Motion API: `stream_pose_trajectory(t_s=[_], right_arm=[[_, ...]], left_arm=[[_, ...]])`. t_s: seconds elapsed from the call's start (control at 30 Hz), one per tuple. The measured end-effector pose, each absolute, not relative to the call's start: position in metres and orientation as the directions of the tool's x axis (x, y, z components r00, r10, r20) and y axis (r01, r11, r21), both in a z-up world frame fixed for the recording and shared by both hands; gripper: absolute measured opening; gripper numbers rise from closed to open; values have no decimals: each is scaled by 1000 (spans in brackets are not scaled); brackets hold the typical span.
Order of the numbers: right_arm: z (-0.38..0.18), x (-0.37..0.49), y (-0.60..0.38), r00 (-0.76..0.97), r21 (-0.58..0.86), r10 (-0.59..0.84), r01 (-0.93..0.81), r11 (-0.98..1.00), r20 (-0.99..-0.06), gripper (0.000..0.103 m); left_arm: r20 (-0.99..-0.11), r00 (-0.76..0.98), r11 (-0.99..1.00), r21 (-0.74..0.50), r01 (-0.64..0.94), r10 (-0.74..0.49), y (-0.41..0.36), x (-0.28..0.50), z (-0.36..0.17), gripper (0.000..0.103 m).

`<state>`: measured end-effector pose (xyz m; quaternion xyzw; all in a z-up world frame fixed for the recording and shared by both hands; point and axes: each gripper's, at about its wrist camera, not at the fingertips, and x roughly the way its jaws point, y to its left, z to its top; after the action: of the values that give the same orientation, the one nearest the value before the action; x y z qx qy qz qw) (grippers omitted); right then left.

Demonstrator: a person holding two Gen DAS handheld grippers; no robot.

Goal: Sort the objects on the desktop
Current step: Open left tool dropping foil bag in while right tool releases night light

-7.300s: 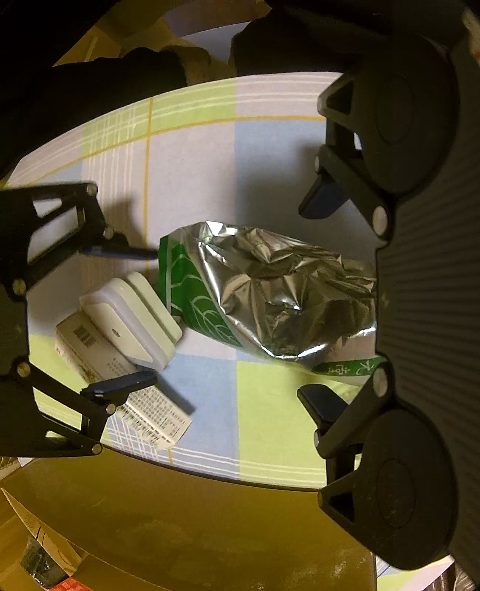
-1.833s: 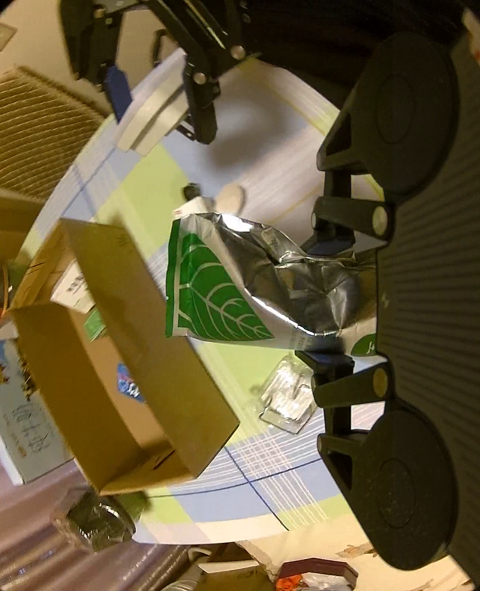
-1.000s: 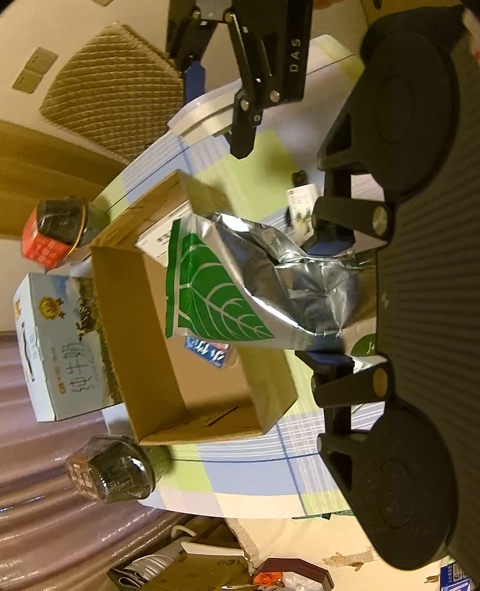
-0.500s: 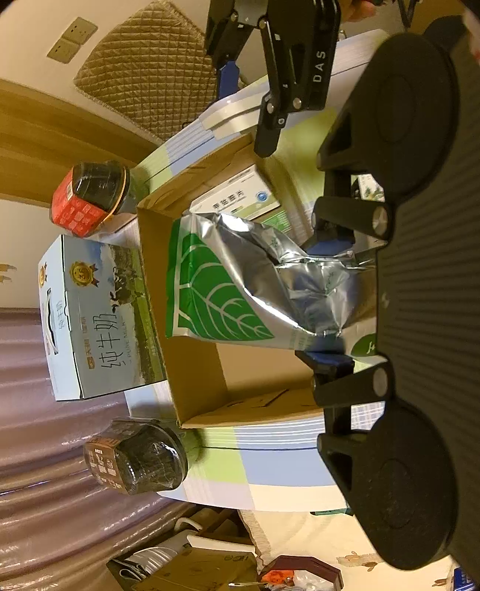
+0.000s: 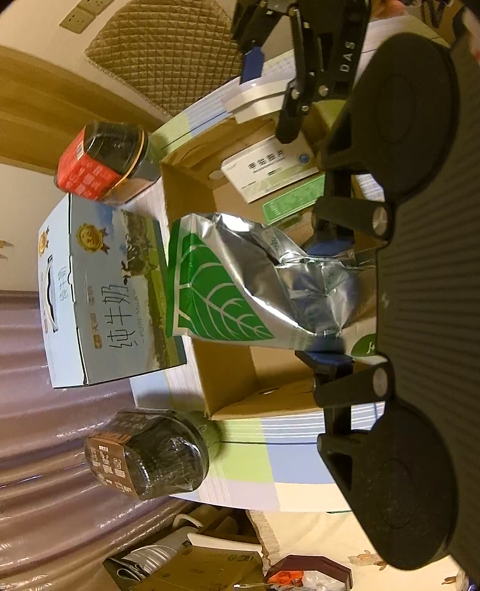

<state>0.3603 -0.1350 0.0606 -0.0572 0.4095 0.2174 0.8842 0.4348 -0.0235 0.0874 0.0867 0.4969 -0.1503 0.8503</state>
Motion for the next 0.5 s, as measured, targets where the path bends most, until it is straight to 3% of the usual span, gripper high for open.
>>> stream_pose_trajectory(t_s=[0.3, 0.5], right_arm=[[47, 379, -128, 561, 87, 336, -422, 902, -757, 61], [41, 385, -123, 555, 89, 333, -420, 903, -762, 61]], left_arm=[[-870, 466, 944, 5, 329, -158, -22, 461, 71, 45], [-875, 462, 947, 12, 322, -146, -20, 464, 63, 55]])
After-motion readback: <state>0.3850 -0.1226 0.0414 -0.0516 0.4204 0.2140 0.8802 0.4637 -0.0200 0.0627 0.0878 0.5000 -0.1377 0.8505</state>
